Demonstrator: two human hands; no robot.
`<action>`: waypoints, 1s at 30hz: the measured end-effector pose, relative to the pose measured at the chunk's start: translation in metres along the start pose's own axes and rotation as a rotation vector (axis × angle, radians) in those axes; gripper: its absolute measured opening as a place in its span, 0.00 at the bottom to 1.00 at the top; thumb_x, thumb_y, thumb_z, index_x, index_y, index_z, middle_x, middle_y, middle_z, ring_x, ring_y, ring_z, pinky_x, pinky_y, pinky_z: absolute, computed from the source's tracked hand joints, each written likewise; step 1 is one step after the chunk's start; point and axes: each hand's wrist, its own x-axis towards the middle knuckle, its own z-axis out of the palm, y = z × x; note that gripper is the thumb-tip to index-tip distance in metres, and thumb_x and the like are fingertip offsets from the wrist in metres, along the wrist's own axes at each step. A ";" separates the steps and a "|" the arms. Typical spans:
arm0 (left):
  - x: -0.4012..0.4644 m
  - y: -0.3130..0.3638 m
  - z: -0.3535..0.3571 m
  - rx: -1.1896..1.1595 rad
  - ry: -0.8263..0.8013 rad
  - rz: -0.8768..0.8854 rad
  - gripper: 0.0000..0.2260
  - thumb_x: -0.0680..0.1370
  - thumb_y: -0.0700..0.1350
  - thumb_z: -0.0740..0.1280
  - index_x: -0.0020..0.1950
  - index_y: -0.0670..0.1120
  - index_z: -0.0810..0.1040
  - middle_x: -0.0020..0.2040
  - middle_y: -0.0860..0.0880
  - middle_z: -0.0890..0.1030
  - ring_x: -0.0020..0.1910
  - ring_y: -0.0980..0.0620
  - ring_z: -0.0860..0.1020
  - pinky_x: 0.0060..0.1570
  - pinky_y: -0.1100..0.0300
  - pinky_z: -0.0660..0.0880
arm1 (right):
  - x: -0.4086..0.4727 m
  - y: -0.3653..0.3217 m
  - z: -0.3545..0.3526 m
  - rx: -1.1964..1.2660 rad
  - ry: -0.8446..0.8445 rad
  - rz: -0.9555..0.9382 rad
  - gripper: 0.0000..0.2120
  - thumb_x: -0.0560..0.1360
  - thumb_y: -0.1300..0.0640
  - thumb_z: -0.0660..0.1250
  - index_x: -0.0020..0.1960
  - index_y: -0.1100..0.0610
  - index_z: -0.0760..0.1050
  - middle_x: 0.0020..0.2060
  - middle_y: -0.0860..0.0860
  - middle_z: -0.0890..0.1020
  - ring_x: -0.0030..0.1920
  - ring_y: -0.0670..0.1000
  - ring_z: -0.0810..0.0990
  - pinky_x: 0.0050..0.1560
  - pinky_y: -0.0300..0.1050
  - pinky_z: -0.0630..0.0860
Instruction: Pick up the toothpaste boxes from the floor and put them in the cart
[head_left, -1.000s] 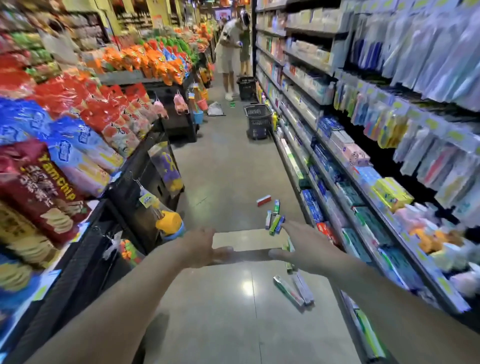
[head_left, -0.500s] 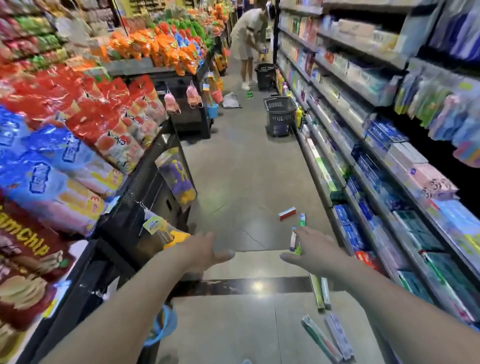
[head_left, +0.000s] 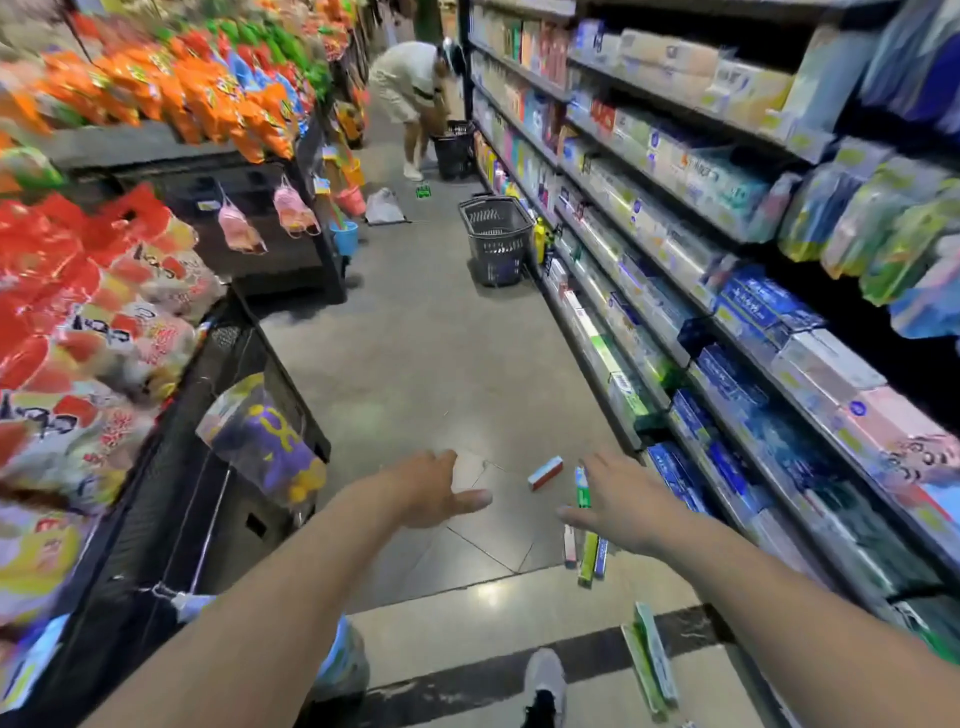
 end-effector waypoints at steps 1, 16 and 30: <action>0.021 0.002 -0.012 0.011 0.000 0.007 0.42 0.73 0.72 0.57 0.78 0.46 0.56 0.76 0.43 0.62 0.73 0.43 0.64 0.70 0.48 0.64 | 0.022 0.005 -0.006 -0.003 -0.012 0.009 0.42 0.70 0.28 0.61 0.74 0.54 0.61 0.69 0.51 0.69 0.68 0.55 0.68 0.65 0.51 0.66; 0.278 0.012 -0.174 0.122 -0.102 0.085 0.40 0.75 0.71 0.56 0.78 0.46 0.57 0.75 0.43 0.63 0.73 0.42 0.64 0.70 0.46 0.64 | 0.274 0.074 -0.082 0.037 -0.052 0.136 0.41 0.72 0.27 0.59 0.73 0.56 0.62 0.69 0.53 0.69 0.68 0.55 0.69 0.64 0.51 0.67; 0.527 0.095 -0.220 0.489 -0.301 0.536 0.41 0.74 0.72 0.56 0.78 0.45 0.56 0.74 0.41 0.65 0.71 0.40 0.67 0.69 0.43 0.65 | 0.380 0.129 -0.070 0.280 -0.007 0.657 0.42 0.71 0.27 0.60 0.73 0.56 0.62 0.70 0.55 0.69 0.69 0.57 0.68 0.66 0.52 0.66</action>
